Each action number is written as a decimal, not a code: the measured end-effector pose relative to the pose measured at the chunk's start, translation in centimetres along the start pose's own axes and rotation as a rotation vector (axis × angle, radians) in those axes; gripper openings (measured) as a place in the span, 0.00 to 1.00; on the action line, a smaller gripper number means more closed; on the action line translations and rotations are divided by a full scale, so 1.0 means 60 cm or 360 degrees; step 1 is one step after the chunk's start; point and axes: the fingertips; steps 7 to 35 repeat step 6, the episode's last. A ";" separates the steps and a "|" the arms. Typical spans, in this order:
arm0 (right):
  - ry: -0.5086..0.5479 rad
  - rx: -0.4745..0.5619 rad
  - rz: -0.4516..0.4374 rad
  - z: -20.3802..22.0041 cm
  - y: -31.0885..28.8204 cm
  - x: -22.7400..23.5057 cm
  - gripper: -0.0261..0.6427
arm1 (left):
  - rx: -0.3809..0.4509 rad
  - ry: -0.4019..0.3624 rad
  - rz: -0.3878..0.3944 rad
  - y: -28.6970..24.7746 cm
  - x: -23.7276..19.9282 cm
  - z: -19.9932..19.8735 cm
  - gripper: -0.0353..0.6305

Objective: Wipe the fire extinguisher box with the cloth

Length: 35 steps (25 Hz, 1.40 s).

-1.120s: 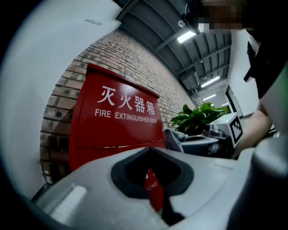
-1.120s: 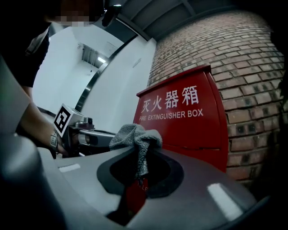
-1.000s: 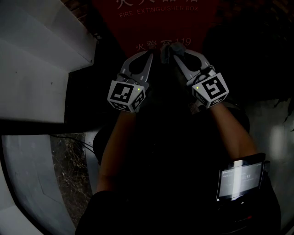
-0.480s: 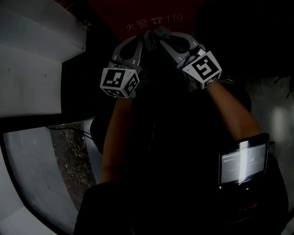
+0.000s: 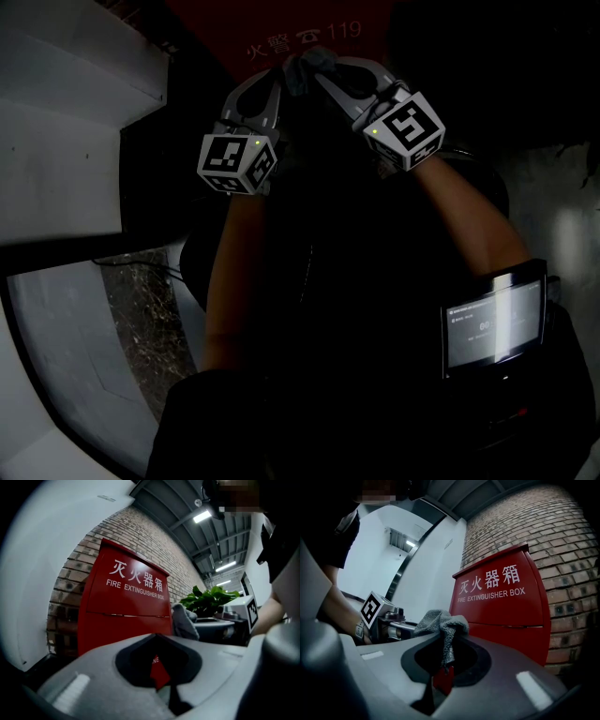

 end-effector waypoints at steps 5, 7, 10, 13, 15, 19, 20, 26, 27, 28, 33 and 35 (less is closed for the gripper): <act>0.0010 -0.0003 0.0004 0.005 0.003 0.000 0.09 | -0.0002 -0.0007 0.0003 -0.001 0.002 0.003 0.06; 0.0012 -0.0004 0.0004 0.007 0.002 0.000 0.09 | -0.0004 -0.0008 0.0002 -0.001 0.001 0.006 0.06; 0.0012 -0.0004 0.0004 0.007 0.002 0.000 0.09 | -0.0004 -0.0008 0.0002 -0.001 0.001 0.006 0.06; 0.0012 -0.0004 0.0004 0.007 0.002 0.000 0.09 | -0.0004 -0.0008 0.0002 -0.001 0.001 0.006 0.06; 0.0012 -0.0004 0.0004 0.007 0.002 0.000 0.09 | -0.0004 -0.0008 0.0002 -0.001 0.001 0.006 0.06; 0.0012 -0.0004 0.0004 0.007 0.002 0.000 0.09 | -0.0004 -0.0008 0.0002 -0.001 0.001 0.006 0.06; 0.0012 -0.0004 0.0004 0.007 0.002 0.000 0.09 | -0.0004 -0.0008 0.0002 -0.001 0.001 0.006 0.06; 0.0012 -0.0004 0.0004 0.007 0.002 0.000 0.09 | -0.0004 -0.0008 0.0002 -0.001 0.001 0.006 0.06; 0.0012 -0.0004 0.0004 0.007 0.002 0.000 0.09 | -0.0004 -0.0008 0.0002 -0.001 0.001 0.006 0.06; 0.0012 -0.0004 0.0004 0.007 0.002 0.000 0.09 | -0.0004 -0.0008 0.0002 -0.001 0.001 0.006 0.06; 0.0012 -0.0004 0.0004 0.007 0.002 0.000 0.09 | -0.0004 -0.0008 0.0002 -0.001 0.001 0.006 0.06; 0.0012 -0.0004 0.0004 0.007 0.002 0.000 0.09 | -0.0004 -0.0008 0.0002 -0.001 0.001 0.006 0.06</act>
Point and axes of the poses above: the fingertips, and each gripper's own axes: y backward along the fingers, x to its right, z out of its underside, and after that the axes turned 1 degree about -x, right-handed
